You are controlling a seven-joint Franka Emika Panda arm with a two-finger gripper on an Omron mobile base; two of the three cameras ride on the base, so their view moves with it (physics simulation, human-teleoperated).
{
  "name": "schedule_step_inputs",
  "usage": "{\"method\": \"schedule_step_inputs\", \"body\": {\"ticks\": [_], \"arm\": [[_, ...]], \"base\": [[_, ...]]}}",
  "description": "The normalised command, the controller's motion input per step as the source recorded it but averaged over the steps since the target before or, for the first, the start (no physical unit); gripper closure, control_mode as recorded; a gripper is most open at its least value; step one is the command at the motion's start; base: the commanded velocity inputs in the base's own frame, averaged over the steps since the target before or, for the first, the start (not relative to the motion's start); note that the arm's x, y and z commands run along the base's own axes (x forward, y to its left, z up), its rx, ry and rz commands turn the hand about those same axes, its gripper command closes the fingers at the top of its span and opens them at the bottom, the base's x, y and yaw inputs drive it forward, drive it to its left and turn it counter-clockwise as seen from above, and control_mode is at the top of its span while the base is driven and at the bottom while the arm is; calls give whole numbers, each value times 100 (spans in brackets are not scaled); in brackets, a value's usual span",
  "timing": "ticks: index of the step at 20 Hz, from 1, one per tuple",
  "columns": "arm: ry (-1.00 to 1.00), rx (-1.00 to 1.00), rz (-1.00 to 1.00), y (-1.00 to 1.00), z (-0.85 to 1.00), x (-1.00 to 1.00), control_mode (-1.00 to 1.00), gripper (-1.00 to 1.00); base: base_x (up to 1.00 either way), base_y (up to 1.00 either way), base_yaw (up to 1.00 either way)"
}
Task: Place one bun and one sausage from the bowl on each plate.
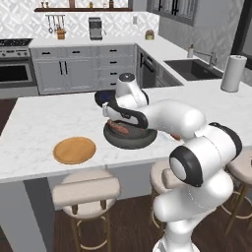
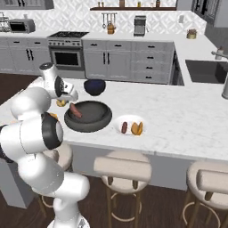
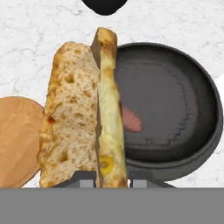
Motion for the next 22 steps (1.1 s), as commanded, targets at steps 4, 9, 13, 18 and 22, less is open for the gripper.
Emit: {"method": "schedule_step_inputs", "body": {"ticks": [4,9,13,18,22], "arm": [[0,0,0,0,0,0,100,100],[0,0,0,0,0,0,100,100],[0,0,0,0,0,0,100,100],[0,0,0,0,0,0,100,100],[0,0,0,0,0,0,100,100]], "base": [[0,93,-5],[0,78,-9],[23,48,-9],[55,8,0],[56,8,0]]}}
